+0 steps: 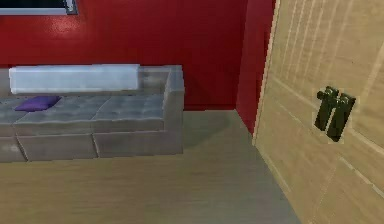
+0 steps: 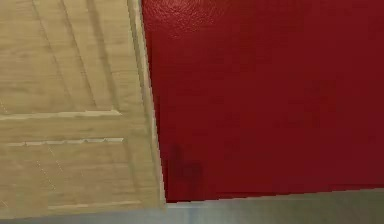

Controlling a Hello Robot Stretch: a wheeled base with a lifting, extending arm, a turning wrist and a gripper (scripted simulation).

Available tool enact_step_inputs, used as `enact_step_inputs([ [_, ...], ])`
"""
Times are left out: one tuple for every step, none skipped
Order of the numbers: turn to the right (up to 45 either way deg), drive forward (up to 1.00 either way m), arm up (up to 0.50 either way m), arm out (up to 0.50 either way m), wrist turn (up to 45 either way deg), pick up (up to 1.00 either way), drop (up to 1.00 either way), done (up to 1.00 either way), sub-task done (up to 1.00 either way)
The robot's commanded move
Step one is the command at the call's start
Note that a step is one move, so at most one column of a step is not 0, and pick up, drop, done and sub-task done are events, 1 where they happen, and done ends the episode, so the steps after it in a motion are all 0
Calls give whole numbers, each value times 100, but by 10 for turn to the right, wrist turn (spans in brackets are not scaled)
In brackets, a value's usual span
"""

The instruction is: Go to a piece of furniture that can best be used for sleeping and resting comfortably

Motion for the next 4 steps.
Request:
enact_step_inputs([
  [-240,0,0,0,0,0,0,0,0],
  [0,100,0,0,0,0,0,0,0],
  [0,5,0,0,0,0,0,0,0],
  [-450,0,0,0,0,0,0,0,0],
])
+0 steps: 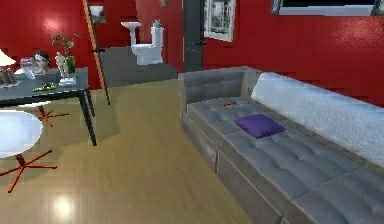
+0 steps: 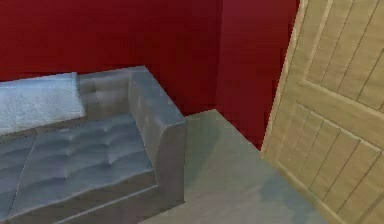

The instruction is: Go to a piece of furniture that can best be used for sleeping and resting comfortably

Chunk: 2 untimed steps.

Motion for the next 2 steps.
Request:
enact_step_inputs([
  [-120,0,0,0,0,0,0,0,0],
  [0,100,0,0,0,0,0,0,0],
])
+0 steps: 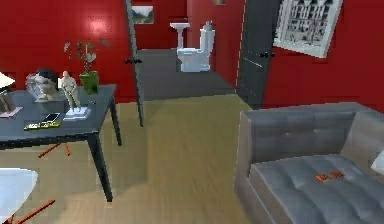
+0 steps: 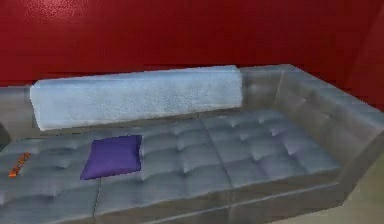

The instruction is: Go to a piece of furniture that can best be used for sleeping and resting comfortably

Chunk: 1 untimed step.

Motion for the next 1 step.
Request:
enact_step_inputs([
  [0,75,0,0,0,0,0,0,0],
])
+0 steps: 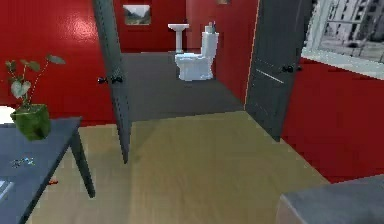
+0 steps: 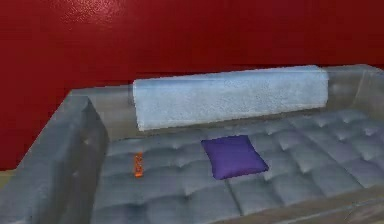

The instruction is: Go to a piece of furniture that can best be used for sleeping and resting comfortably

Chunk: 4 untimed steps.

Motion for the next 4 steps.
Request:
enact_step_inputs([
  [-270,0,0,0,0,0,0,0,0],
  [0,30,0,0,0,0,0,0,0],
  [240,0,0,0,0,0,0,0,0],
  [0,100,0,0,0,0,0,0,0],
])
